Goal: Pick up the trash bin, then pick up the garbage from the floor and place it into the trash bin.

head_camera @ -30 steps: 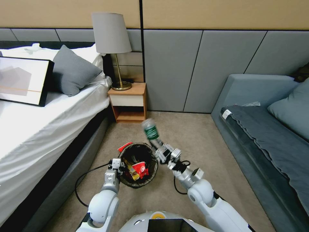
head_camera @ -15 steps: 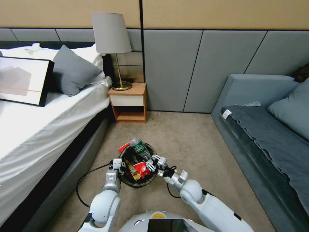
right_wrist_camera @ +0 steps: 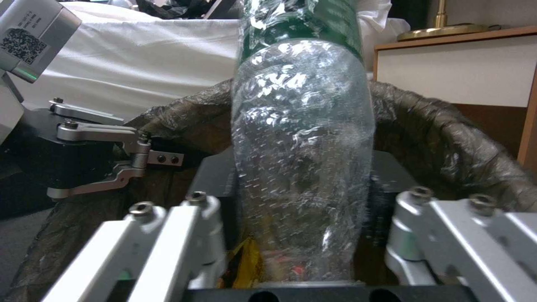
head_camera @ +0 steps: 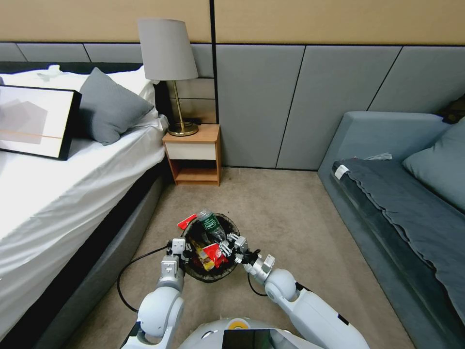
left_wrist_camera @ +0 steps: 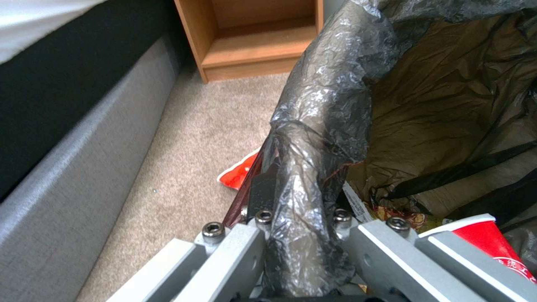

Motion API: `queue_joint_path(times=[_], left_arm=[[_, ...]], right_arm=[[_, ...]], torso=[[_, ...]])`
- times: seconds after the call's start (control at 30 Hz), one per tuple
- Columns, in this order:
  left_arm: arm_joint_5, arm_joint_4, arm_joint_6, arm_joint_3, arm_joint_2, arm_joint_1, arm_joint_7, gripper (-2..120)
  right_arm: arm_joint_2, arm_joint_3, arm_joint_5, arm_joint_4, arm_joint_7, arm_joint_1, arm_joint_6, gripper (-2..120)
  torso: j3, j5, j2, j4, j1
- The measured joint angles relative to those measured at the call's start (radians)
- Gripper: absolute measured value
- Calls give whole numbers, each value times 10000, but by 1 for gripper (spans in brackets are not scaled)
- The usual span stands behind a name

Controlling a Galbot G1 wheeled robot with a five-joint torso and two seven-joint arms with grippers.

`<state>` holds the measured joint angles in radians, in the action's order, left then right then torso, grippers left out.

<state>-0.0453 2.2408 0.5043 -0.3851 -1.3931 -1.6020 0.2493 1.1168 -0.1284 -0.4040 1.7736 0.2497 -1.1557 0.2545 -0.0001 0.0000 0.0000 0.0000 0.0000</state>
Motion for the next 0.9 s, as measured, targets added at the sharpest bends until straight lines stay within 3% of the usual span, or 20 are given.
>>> queue_joint_path(times=[0.1,0.3,0.47,0.9], left_arm=[[0,2,0,-9,-40,-15,0,0],[1,25,31,-5,-59,45,-1,0],[-6,24,76,-29,-35,64,-2,0],[-80,-61,170,-110,65,157,-2,0]], right_arm=[[97,-2,34,4,3,-50,-24,59],[19,63,98,107,28,-150,-20,76],[7,117,233,287,-53,-333,-15,97],[-29,376,560,980,-395,-573,59,100]], torso=[[0,0,0,0,0],[0,0,0,0,0],[1,1,0,0,0],[0,0,0,0,0]])
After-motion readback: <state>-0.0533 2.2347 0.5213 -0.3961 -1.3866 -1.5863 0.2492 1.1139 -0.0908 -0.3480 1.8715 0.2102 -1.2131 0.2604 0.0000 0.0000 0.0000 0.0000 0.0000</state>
